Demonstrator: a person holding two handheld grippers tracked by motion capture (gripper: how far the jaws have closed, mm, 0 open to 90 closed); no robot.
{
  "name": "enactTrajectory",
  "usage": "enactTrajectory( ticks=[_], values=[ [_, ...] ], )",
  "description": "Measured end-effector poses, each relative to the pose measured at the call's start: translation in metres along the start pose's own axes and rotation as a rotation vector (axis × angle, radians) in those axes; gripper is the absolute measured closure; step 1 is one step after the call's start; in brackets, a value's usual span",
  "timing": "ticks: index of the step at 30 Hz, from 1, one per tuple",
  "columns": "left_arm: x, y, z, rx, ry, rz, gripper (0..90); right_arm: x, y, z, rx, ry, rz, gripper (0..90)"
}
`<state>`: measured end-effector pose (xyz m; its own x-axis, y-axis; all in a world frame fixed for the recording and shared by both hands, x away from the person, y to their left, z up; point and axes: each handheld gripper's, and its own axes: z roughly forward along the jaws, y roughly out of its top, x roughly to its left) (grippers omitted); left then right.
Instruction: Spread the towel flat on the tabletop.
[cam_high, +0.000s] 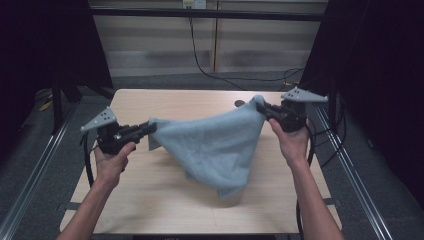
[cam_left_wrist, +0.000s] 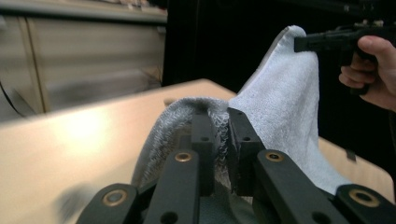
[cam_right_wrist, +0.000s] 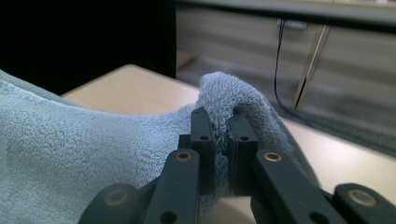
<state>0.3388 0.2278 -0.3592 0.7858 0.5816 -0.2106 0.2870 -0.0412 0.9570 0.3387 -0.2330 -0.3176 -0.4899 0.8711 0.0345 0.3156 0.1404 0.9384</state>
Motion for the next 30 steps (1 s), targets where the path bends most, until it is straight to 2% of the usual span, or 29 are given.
enactTrajectory(
  ticks=[1, 2, 3, 4, 5, 8, 9, 10, 11, 12, 14, 15, 16, 17, 18, 19, 20, 21, 23, 25, 27, 28, 30],
  values=[
    [0.000, 0.010, -0.001, -0.013, 0.011, 0.015, 83.2, 0.000, 0.000, 0.000, 0.000, 0.000, 0.000, 83.7],
    [0.000, 0.019, -0.002, -0.031, 0.014, 0.019, 83.7, 0.000, 0.010, -0.001, -0.022, -0.004, -0.004, 83.8],
    [0.000, 0.027, -0.002, -0.042, 0.028, 0.019, 84.1, 0.000, 0.028, -0.002, -0.052, -0.019, -0.015, 83.8],
    [0.000, 0.034, -0.002, -0.055, 0.034, 0.022, 84.1, 0.000, 0.028, -0.002, -0.052, -0.019, -0.015, 83.8],
    [-0.002, 0.042, -0.003, -0.059, 0.036, 0.036, 84.2, 0.000, 0.043, -0.004, -0.092, -0.028, -0.014, 83.7],
    [-0.006, 0.038, -0.006, -0.058, 0.020, 0.046, 84.1, 0.002, 0.044, -0.009, -0.131, -0.031, 0.006, 83.7],
    [-0.012, 0.024, -0.009, -0.034, 0.001, 0.046, 84.1, 0.004, 0.037, -0.010, -0.123, -0.034, 0.002, 83.7],
    [-0.012, 0.024, -0.009, -0.034, 0.001, 0.046, 84.1, 0.007, 0.028, -0.012, -0.109, -0.035, -0.005, 83.7],
    [-0.014, 0.013, -0.012, -0.017, -0.012, 0.053, 84.0, 0.010, 0.016, -0.014, -0.090, -0.030, -0.012, 83.6],
    [-0.020, -0.012, -0.016, 0.021, -0.036, 0.031, 84.0, 0.013, 0.002, -0.017, -0.073, -0.026, -0.015, 83.6],
    [-0.024, -0.037, -0.017, 0.069, -0.060, 0.007, 83.9, 0.019, -0.028, -0.025, -0.040, -0.010, -0.007, 83.5],
    [-0.024, -0.037, -0.017, 0.069, -0.060, 0.007, 83.9, 0.022, -0.043, -0.029, -0.019, -0.005, 0.003, 83.5],
    [-0.028, -0.060, -0.015, 0.132, -0.088, -0.018, 83.8, 0.025, -0.059, -0.033, 0.018, -0.006, 0.007, 83.4],
    [-0.030, -0.070, -0.012, 0.181, -0.099, -0.019, 83.7, 0.028, -0.073, -0.036, 0.062, -0.014, 0.001, 83.1],
    [-0.030, -0.070, -0.012, 0.181, -0.099, -0.019, 83.5, 0.028, -0.073, -0.036, 0.062, -0.014, 0.001, 83.1],
    [-0.033, -0.080, -0.010, 0.218, -0.107, -0.018, 83.3, 0.032, -0.102, -0.044, 0.113, -0.008, 0.012, 82.8],
    [-0.040, -0.098, -0.008, 0.274, -0.127, -0.013, 83.2, 0.033, -0.116, -0.047, 0.134, 0.001, 0.038, 82.5],
    [-0.042, -0.105, -0.008, 0.298, -0.138, -0.015, 83.0, 0.035, -0.129, -0.050, 0.166, 0.006, 0.061, 82.0],
    [-0.046, -0.118, -0.009, 0.334, -0.152, -0.029, 81.3, 0.039, -0.150, -0.055, 0.212, 0.006, 0.053, 79.6],
    [-0.049, -0.124, -0.009, 0.365, -0.170, -0.037, 78.4, 0.044, -0.171, -0.059, 0.267, 0.012, 0.071, 75.6],
    [-0.050, -0.124, -0.010, 0.369, -0.176, -0.032, 75.1, 0.044, -0.178, -0.061, 0.273, 0.019, 0.084, 73.2],
    [-0.052, -0.118, -0.012, 0.344, -0.188, -0.030, 65.6, 0.043, -0.183, -0.067, 0.283, 0.028, 0.103, 67.3],
    [-0.050, -0.107, -0.010, 0.315, -0.180, -0.010, 61.6, 0.041, -0.178, -0.074, 0.260, 0.016, 0.114, 61.4]
  ],
)
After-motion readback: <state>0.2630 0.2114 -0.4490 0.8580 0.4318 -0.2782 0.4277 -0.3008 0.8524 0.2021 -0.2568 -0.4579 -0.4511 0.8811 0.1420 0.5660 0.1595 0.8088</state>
